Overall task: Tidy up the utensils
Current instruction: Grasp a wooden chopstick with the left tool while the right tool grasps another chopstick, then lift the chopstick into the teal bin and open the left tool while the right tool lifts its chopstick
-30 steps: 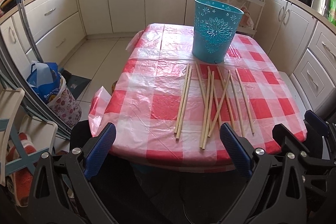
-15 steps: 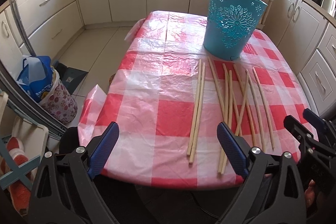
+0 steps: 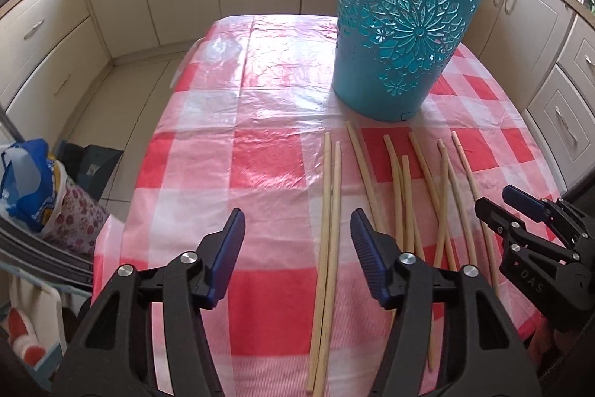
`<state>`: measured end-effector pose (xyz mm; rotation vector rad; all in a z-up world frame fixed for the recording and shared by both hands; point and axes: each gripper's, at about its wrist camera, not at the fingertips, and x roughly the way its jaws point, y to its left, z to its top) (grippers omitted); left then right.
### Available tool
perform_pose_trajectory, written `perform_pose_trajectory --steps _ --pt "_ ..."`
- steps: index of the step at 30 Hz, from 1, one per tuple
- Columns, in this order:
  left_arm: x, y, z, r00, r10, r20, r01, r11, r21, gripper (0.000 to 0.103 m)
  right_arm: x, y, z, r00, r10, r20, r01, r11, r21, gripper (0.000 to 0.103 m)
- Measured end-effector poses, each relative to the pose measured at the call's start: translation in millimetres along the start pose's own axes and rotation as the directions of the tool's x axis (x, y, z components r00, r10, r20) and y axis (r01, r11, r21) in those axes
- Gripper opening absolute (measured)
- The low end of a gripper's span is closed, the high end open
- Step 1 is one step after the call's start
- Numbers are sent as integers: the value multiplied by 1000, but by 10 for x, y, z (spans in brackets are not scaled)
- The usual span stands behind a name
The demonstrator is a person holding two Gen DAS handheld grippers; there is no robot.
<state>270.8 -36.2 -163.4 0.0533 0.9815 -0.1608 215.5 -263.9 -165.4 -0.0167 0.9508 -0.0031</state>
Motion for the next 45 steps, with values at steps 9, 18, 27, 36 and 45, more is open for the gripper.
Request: perform_pose_trajectory --steps 9,18,27,36,45 --pt "272 48 140 999 -26 -38 26 999 18 37 33 -10 12 1000 15 3 -15 998 -64 23" --pt "314 -13 202 998 -19 -61 24 996 88 24 73 3 94 999 38 -16 -39 996 -86 18" --pt "240 -59 179 989 -35 -146 55 989 136 13 136 -12 201 994 74 -84 -83 991 -108 19" --pt "236 -112 158 989 -45 -141 69 982 176 5 143 -32 188 984 129 -123 -143 983 -113 6" --pt "222 -116 223 988 -73 -134 100 973 210 4 100 27 188 985 121 -124 -142 975 -171 6"
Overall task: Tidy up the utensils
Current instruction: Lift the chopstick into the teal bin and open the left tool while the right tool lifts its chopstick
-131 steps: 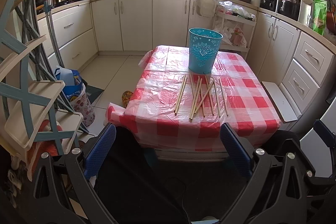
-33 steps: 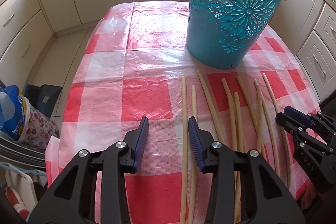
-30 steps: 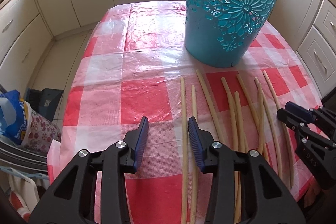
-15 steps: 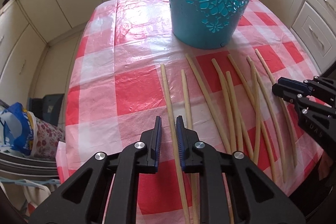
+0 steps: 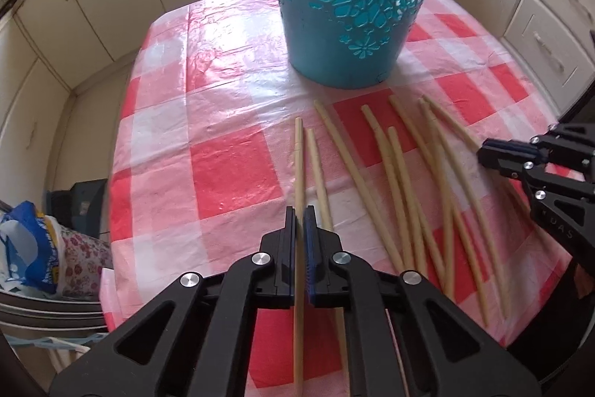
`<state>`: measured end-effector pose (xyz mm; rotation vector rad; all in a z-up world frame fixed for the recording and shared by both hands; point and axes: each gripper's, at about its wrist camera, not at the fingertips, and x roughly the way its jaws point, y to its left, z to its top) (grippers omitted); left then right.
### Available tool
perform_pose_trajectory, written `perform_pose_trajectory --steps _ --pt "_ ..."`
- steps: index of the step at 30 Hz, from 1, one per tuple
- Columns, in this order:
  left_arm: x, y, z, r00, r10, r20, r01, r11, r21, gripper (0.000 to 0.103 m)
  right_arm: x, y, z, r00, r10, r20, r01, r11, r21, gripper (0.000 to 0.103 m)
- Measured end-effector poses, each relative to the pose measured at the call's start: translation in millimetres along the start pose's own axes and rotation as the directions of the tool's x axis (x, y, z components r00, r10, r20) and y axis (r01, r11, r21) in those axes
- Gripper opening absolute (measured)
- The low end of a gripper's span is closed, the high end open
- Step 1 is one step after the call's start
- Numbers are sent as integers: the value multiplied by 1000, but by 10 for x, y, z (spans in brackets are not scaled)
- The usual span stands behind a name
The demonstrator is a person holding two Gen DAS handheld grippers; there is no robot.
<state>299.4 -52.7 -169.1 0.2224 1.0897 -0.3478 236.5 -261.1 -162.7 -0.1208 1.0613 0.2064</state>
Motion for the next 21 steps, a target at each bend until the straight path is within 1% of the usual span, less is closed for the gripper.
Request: perform_pose_trajectory --steps 2,3,4,5,6,7,8,9,11,12,14,16,17,18,20,21 --pt "-183 80 -7 997 -29 70 32 999 -44 4 -127 -66 -68 998 28 50 -31 997 69 6" --pt "-312 146 -2 991 -58 119 67 995 -77 4 -213 -110 -108 995 43 91 -53 992 111 6" --pt "-446 211 7 981 -83 174 102 989 -104 4 -284 -145 -145 990 58 130 -78 986 150 6" --pt "-615 273 23 963 -105 249 139 983 -122 4 -367 -183 -189 980 78 181 -113 975 192 6" --pt "-761 311 33 940 -124 319 171 978 -123 4 -431 -199 -215 971 82 224 -131 968 214 6" --pt "-921 346 55 909 -137 393 199 973 -121 4 -505 -195 -242 959 84 270 -148 962 228 6" --pt "-1036 368 80 886 -140 442 213 970 -120 4 -564 -173 -250 949 83 304 -157 960 230 6" --pt "-1165 394 129 858 -141 494 228 966 -120 4 -623 -145 -253 939 78 336 -163 959 233 6" --pt "-1346 418 229 813 -143 564 251 961 -119 4 -725 -104 -239 920 71 385 -174 955 239 6" --pt "-1436 425 298 785 -142 603 261 959 -114 4 -774 -80 -228 910 66 408 -176 955 239 6" --pt "-1557 406 458 737 -140 661 269 958 -97 4 -853 -49 -197 895 53 443 -174 955 238 6" --pt "-1624 380 633 701 -143 699 283 955 -88 4 -936 -31 -183 878 41 477 -171 957 233 6" --pt "-1639 376 718 683 -144 716 292 952 -87 4 -973 -25 -167 870 34 492 -168 959 230 6" --pt "-1657 390 783 669 -148 728 303 949 -86 4 -1001 -37 -148 864 30 503 -167 959 230 6" --pt "-1669 329 936 631 -163 758 331 941 -73 4 -1050 -73 -133 853 23 522 -168 958 232 6" --pt "-1659 305 1051 621 -157 768 329 941 -74 4 -1065 -80 -125 849 19 528 -168 957 235 6"
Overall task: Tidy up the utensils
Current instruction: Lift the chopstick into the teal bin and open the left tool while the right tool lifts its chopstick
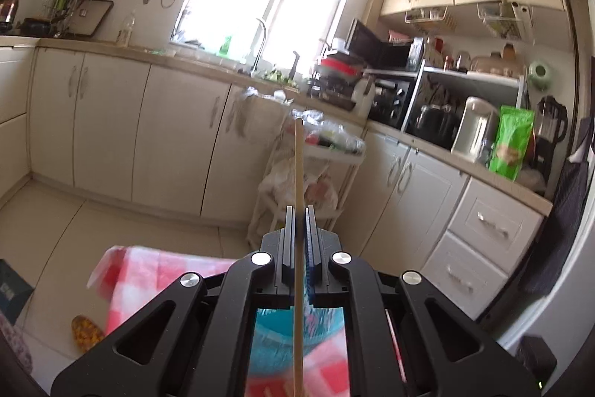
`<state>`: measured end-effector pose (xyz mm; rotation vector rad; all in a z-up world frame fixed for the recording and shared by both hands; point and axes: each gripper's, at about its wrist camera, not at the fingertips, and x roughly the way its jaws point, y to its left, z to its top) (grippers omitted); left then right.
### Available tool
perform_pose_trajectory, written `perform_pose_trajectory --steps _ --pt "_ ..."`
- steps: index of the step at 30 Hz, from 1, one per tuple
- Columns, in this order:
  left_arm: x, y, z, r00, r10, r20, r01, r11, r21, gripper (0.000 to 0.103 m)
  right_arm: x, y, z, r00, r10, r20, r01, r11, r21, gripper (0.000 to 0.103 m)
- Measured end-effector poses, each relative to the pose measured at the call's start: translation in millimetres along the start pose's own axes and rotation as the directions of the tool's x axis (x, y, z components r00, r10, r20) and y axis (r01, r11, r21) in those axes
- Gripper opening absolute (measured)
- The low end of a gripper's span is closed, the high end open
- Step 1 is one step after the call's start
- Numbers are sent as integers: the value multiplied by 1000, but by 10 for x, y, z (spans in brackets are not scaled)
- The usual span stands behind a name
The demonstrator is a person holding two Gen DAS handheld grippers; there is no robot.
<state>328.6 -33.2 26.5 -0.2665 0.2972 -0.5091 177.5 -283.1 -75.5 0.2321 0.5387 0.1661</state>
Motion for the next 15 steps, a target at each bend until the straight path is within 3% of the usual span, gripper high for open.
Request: perform_pose_trajectory --steps 6,15 --pt "487 -100 247 996 45 83 -45 999 -5 4 -2 -84 79 999 -4 33 3 1000 23 6" --pt "1044 -8 -91 988 141 -60 -140 990 13 4 72 -178 179 997 -13 73 10 999 43 6"
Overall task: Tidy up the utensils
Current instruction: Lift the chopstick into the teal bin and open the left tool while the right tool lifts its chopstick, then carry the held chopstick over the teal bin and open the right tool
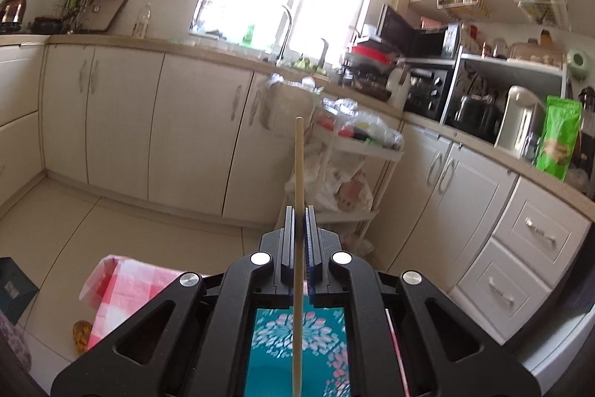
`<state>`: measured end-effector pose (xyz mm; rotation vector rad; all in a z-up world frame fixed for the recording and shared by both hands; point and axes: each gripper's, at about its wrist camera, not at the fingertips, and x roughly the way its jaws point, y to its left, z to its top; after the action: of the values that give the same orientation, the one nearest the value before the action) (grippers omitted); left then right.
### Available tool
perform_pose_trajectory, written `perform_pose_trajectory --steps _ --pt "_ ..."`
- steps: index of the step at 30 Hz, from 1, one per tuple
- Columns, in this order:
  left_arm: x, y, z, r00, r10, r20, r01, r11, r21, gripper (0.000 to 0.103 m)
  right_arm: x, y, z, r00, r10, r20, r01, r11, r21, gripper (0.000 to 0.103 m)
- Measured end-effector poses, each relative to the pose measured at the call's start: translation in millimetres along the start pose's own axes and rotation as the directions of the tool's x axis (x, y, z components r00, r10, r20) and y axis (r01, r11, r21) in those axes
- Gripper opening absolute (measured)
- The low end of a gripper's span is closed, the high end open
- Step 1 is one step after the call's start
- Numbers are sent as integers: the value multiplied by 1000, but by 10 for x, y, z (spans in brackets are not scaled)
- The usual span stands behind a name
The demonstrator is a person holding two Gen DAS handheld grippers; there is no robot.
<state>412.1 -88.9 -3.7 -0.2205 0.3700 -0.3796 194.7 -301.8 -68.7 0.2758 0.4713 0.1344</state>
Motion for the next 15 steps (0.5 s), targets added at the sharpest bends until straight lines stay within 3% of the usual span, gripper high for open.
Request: perform_pose_trajectory --steps 10,13,15 --pt "-32 120 -223 996 37 -77 -34 999 39 6 -1 91 102 1000 9 28 -8 1000 -19 6" --pt "-222 191 -257 997 43 -71 -41 999 29 18 -4 124 158 999 21 46 -20 1000 -20 6" --pt "-378 270 -299 997 58 -59 -58 998 7 38 0 165 216 997 32 68 -30 999 -25 6"
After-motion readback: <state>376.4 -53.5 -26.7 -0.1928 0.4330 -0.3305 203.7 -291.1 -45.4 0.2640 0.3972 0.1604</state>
